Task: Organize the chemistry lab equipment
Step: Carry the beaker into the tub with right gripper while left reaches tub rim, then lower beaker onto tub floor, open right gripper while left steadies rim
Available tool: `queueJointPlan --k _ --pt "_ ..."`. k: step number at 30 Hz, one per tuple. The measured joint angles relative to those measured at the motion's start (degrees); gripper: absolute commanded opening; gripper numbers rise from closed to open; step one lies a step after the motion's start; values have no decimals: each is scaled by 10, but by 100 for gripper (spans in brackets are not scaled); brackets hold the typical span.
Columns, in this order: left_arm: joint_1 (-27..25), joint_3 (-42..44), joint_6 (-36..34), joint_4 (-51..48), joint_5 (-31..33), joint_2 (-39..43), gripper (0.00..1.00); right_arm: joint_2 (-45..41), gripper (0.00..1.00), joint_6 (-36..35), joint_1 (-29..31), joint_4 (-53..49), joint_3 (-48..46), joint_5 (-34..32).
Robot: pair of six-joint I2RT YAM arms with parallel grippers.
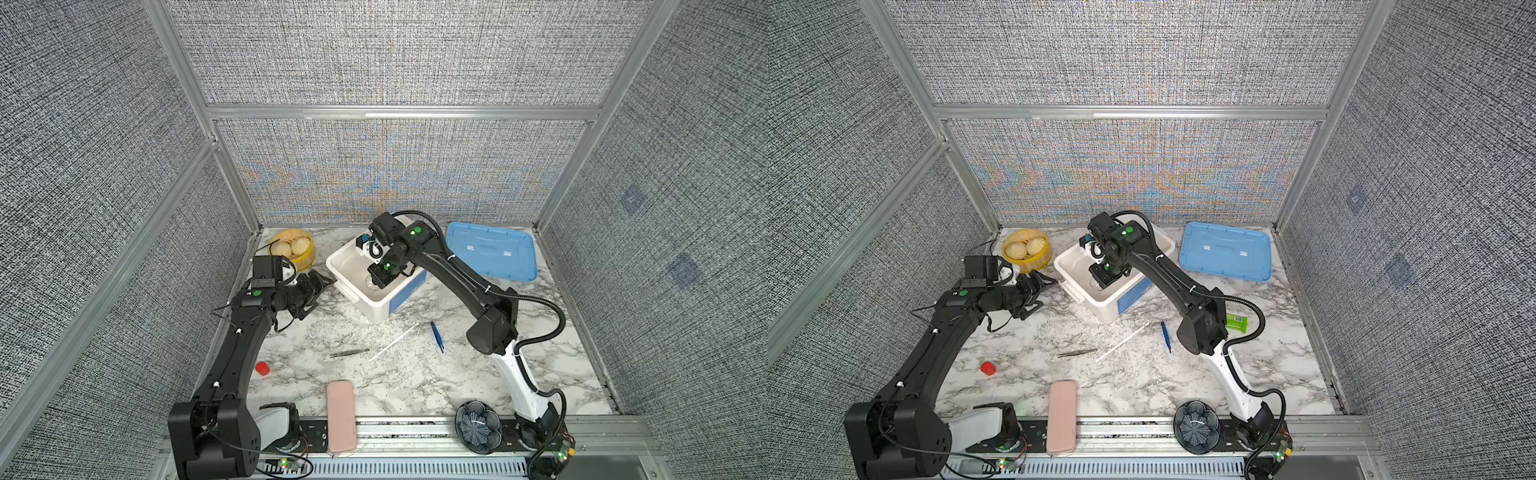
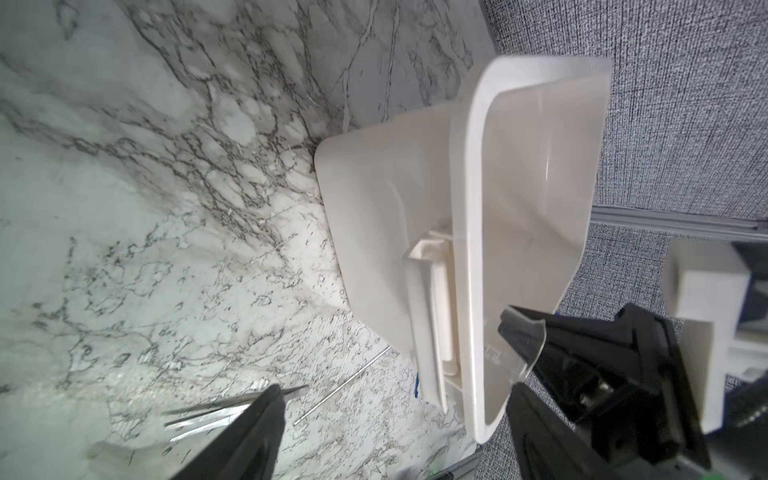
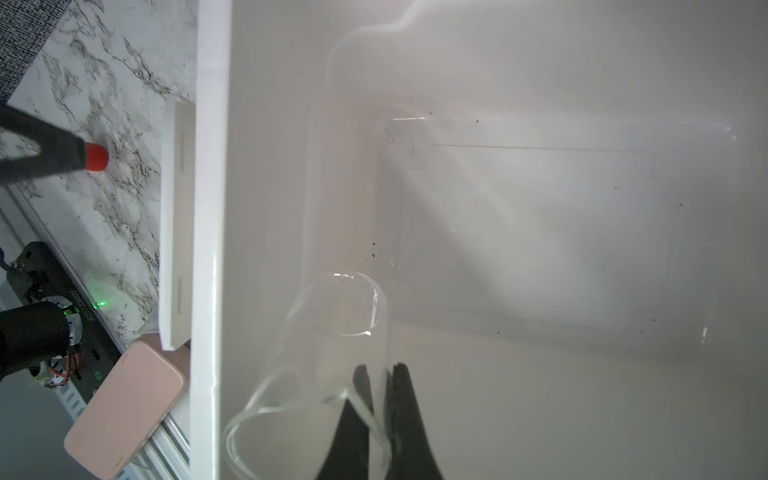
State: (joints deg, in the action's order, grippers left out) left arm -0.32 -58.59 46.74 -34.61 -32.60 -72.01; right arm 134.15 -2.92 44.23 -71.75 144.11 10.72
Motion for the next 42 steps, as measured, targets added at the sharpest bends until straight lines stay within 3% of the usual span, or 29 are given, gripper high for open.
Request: queueJointPlan --k 7,12,17,30,35,39,42 --pt "-38 -114 -27 -39 99 -101 83 15 0 -26 7 -16 7 -1" --pt "-50 -158 -42 -69 131 -156 82 18 0 -56 8 -34 11 0" --pt "-57 -176 -48 -83 131 -173 80 29 0 -92 5 -54 18 -5" --pt "-76 -194 -61 -93 95 -209 63 86 0 -107 -14 -64 74 -27" --pt "-80 -191 -70 -106 80 -206 53 92 0 -106 -17 -64 74 -32" --pt "-85 -181 -70 -105 63 -197 40 104 0 -104 -15 -64 84 -32" --pt "-86 -173 -72 -104 43 -192 40 114 0 -104 -14 -67 85 -32"
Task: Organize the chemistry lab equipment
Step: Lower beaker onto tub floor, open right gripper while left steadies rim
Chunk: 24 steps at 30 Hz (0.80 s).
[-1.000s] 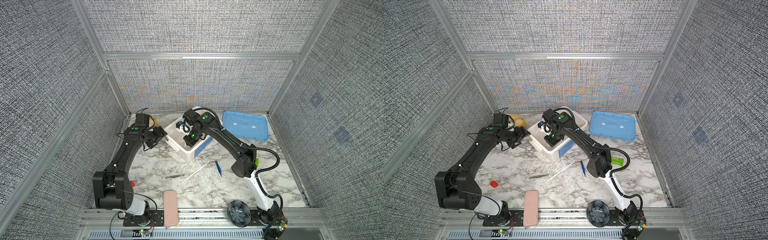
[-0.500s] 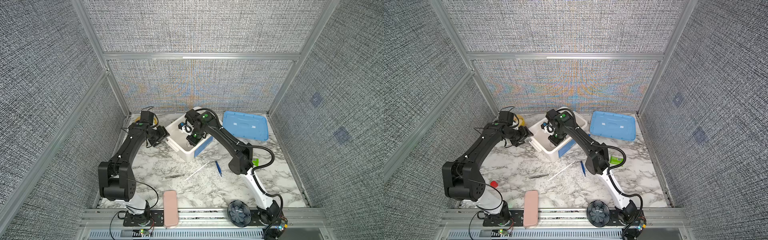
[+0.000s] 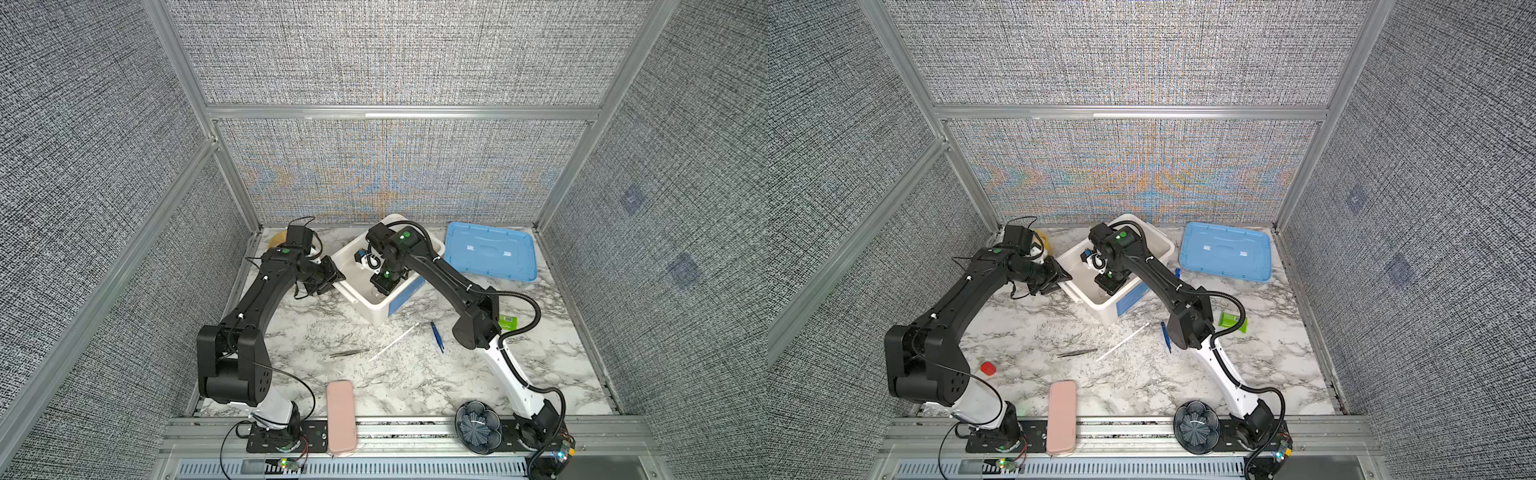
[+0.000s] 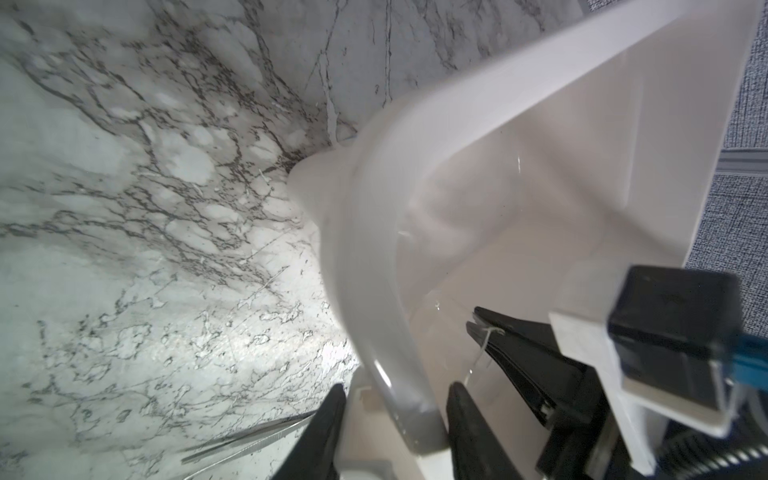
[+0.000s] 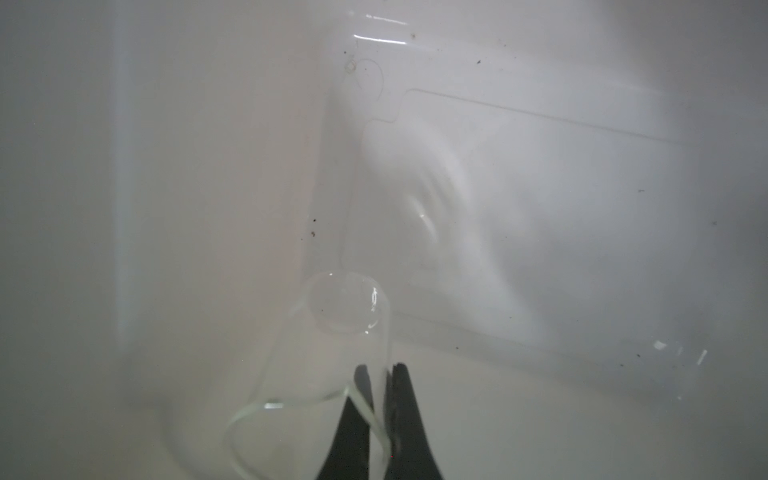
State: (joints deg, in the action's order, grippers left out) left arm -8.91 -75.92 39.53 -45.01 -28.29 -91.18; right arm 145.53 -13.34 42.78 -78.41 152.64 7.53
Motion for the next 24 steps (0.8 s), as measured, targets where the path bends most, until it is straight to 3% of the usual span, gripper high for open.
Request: queueJointPlan --k 13,24 --pt "-16 35 7 -8 -37 32 40 23 0 -16 16 -12 4 -31" --pt "-16 61 -1 -8 -37 60 53 39 0 -40 22 -40 -3 -62"
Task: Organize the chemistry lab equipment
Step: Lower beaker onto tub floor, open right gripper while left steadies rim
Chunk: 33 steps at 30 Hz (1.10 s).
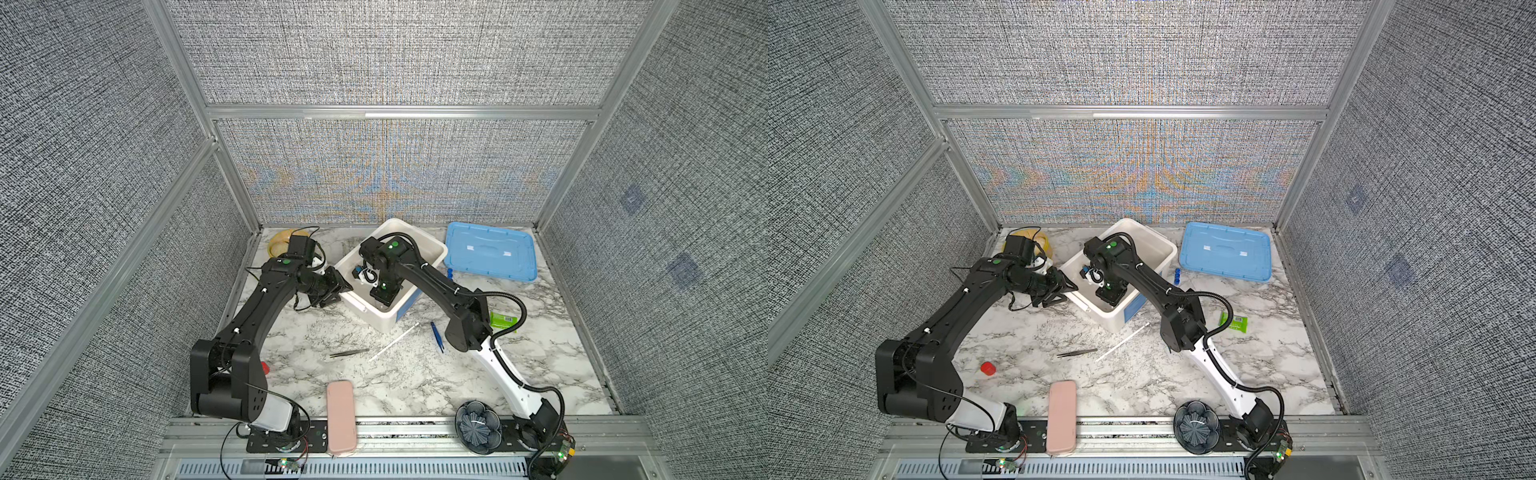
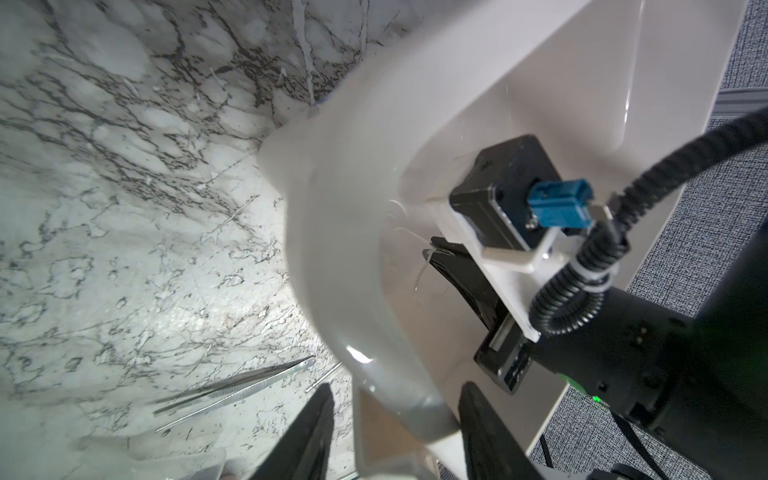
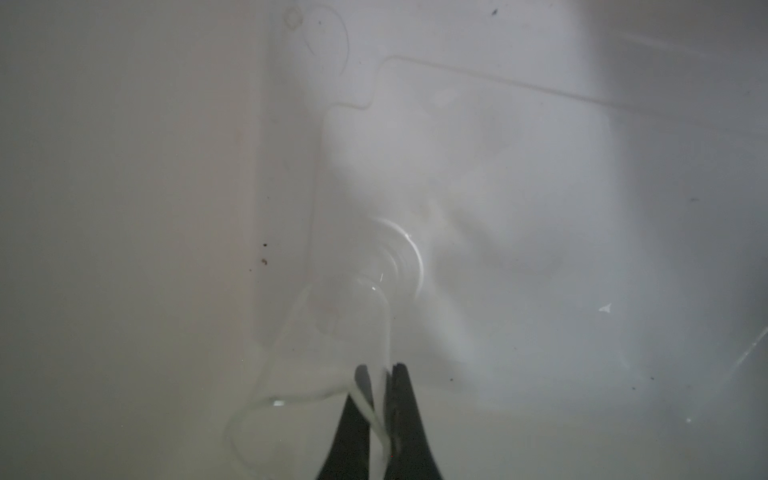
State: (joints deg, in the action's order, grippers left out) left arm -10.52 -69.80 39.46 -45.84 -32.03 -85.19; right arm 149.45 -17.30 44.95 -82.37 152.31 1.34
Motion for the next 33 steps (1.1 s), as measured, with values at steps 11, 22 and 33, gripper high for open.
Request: queueJointPlan --k 11,22,33 --pt "0 12 0 -2 7 50 63 -3 10 0 1 5 -6 -14" --pt "0 4 -10 -32 43 111 72 -73 39 18 4 13 -7 -24" --pt "1 3 -35 -71 106 200 78 -248 44 59 5 68 -80 -24"
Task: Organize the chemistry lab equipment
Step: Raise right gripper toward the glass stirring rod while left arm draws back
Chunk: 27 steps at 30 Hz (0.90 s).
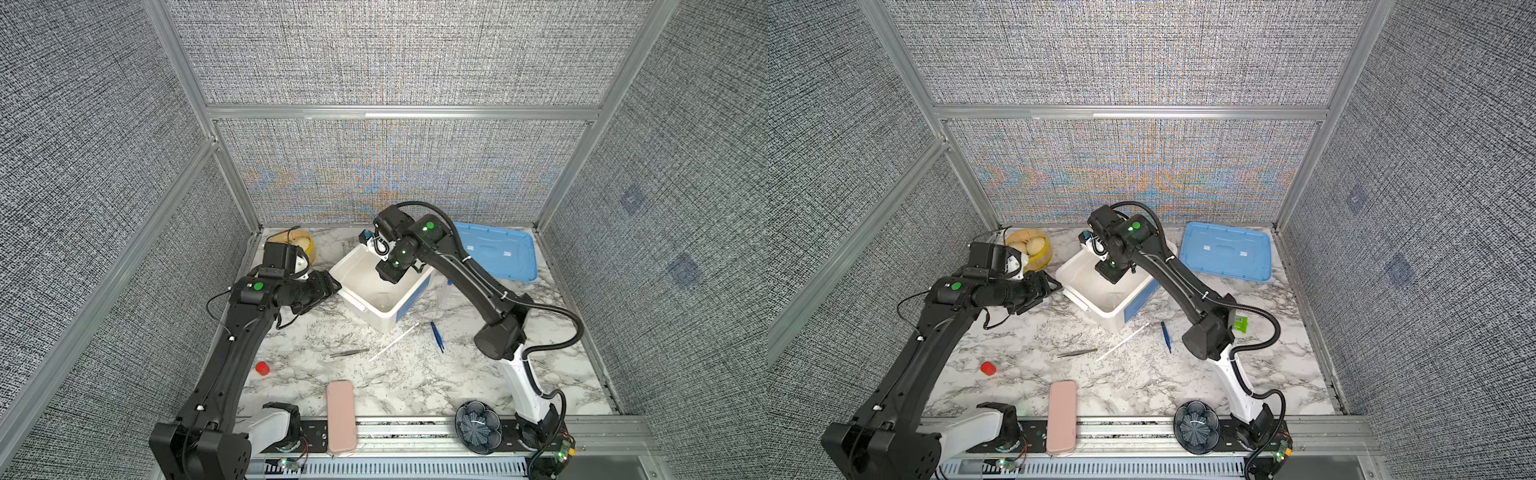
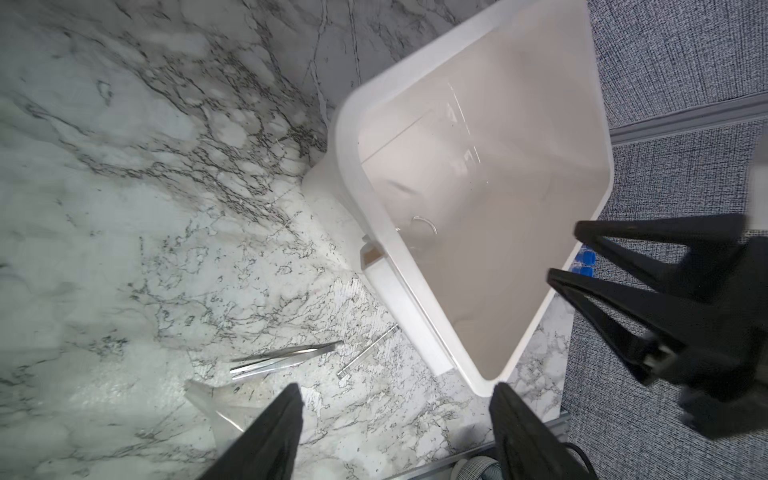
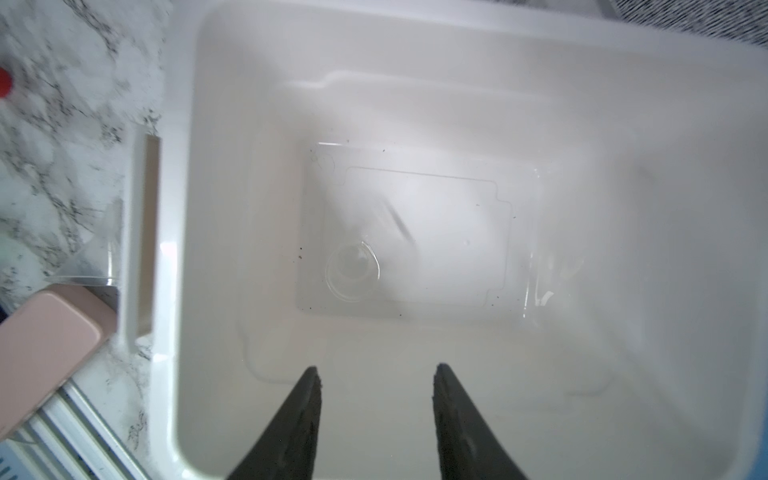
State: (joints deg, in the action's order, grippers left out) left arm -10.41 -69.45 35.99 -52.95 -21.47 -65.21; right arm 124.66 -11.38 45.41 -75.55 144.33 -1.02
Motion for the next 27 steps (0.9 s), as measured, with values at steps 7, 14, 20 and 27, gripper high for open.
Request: queueJointPlan --k 7,14,20,27 --pt "1 49 -15 0 71 85 83 -186 44 12 24 90 -199 0" --pt "1 108 -17 10 114 139 84 -401 43 7 67 232 -539 6" --pt "2 162 -12 23 118 156 84 -473 42 -108 99 337 -767 113" --pt "2 213 22 65 46 157 84 -415 48 -224 112 464 -895 198"
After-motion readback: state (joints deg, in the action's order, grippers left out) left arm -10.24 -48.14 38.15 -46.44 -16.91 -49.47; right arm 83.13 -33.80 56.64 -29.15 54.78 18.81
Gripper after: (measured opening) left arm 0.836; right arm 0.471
